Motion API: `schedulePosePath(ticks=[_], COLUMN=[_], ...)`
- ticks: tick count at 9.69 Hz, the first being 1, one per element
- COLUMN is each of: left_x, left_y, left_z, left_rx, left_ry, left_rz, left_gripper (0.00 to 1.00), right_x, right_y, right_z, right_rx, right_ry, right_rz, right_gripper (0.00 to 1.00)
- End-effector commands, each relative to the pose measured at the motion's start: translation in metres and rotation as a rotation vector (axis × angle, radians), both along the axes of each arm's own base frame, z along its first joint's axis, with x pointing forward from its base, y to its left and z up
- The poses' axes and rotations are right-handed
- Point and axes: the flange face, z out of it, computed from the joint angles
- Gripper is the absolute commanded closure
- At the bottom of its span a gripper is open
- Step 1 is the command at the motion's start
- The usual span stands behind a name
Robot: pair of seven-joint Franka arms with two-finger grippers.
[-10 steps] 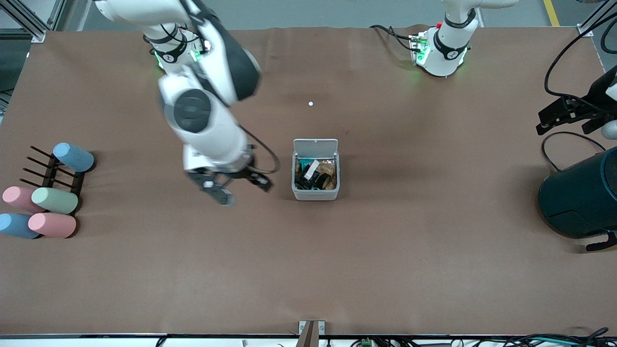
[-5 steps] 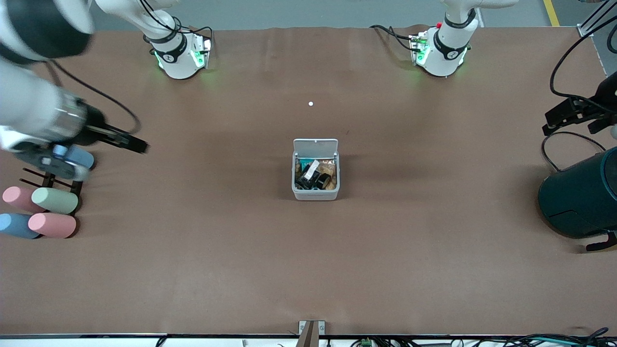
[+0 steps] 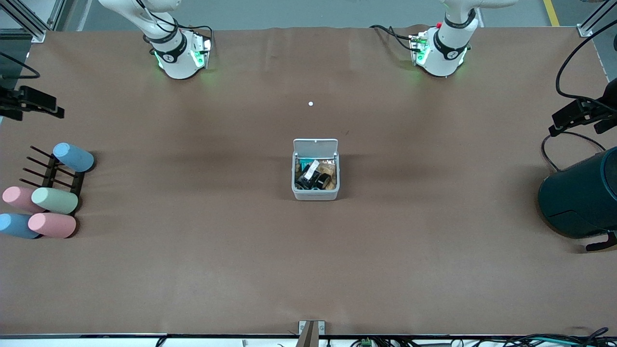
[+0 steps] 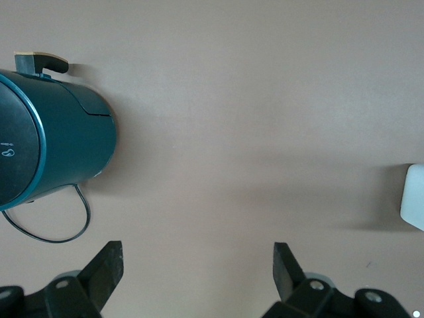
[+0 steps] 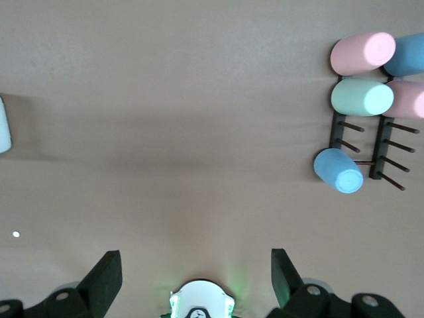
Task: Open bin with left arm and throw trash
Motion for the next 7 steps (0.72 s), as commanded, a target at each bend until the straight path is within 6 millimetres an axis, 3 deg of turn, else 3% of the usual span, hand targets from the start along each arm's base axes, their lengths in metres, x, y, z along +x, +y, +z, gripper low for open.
schedulePosePath(ticks=[1,3,5,7], left_x=[0.001,0.003,0.003,0.003], left_y=[0.000,-0.004,-0.007,-0.009], left_z=[0.005,0.003,0.002,0.002], left_rx=[-0.004,-0.002,-0.001,-0.001], left_ry=[0.004,0.008,0.010,0.010], left_rz=[-0.002,-0.017,-0.014,-0.019], left_gripper=[0.00,0.00,0.00,0.00], right_x=[-0.017,-0.014,-0.030,-0.032], right_y=[0.015,0.027,0.028,0.031], right_z=[0.002,-0.001,-0.002,-0.006], right_rx=[-0.042,-0.045,-0.029,-0.006], right_ry=[-0.014,-0.040,-0.062,-0.101], right_rz=[0.040,0.056,0.053,-0.003], right_gripper=[0.01,0.01,0.01,0.01])
